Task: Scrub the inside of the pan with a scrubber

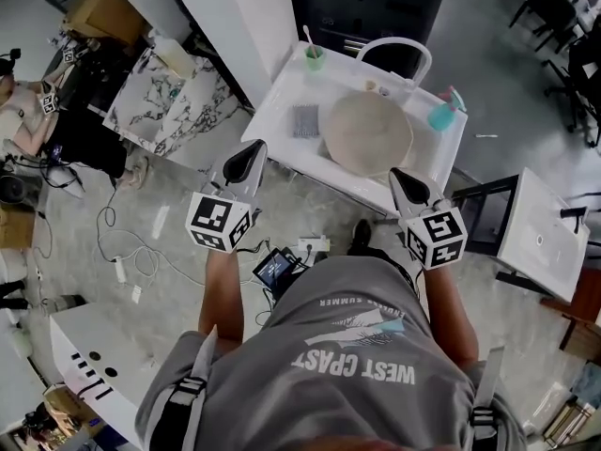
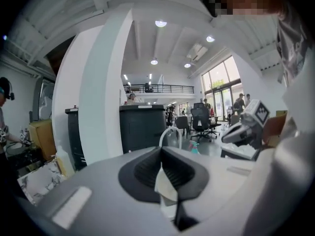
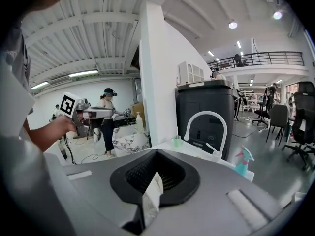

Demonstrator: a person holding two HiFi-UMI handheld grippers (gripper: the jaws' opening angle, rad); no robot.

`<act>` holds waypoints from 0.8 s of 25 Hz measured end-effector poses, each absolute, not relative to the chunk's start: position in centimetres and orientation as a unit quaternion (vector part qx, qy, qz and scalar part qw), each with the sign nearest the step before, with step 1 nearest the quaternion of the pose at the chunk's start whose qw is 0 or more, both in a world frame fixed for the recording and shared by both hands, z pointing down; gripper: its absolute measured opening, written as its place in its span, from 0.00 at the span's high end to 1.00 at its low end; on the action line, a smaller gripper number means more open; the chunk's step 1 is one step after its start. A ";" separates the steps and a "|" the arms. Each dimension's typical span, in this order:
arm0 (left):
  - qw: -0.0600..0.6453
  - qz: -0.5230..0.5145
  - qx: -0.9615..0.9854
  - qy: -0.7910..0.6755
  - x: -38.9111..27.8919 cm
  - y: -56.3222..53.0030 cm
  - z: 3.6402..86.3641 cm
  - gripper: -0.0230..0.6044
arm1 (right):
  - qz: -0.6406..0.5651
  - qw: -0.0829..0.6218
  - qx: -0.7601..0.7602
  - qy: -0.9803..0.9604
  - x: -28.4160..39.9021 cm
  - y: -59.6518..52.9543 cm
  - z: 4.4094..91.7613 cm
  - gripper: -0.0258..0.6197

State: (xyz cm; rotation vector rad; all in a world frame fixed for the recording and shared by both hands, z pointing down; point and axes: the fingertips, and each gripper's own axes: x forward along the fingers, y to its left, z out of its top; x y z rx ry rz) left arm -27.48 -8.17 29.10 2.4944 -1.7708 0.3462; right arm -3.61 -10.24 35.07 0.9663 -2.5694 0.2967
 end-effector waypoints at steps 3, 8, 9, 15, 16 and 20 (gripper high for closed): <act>0.010 0.118 0.816 -0.566 -26.4 -7.4 28.0 0.96 | 0.088 0.169 0.337 -0.922 -4.0 -9.7 32.7 0.96; -0.011 0.108 0.826 -0.553 -25.0 -6.3 26.2 0.96 | 0.090 0.136 0.338 -0.927 -3.9 -9.0 29.7 0.96; -0.013 0.103 0.829 -0.550 -24.7 -6.0 25.8 0.96 | 0.091 0.132 0.338 -0.927 -3.9 -8.8 29.4 0.96; -0.016 0.092 0.834 -0.543 -23.8 -5.1 25.0 0.96 | 0.082 0.120 0.335 -0.931 -3.6 -7.8 27.5 0.96; -0.014 0.092 0.834 -0.543 -23.8 -5.1 25.2 0.96 | 0.081 0.119 0.335 -0.931 -3.5 -7.6 27.4 0.96; -0.007 0.093 0.834 -0.543 -23.3 -4.9 25.8 0.96 | 0.077 0.123 0.338 -0.930 -3.0 -7.4 27.5 0.96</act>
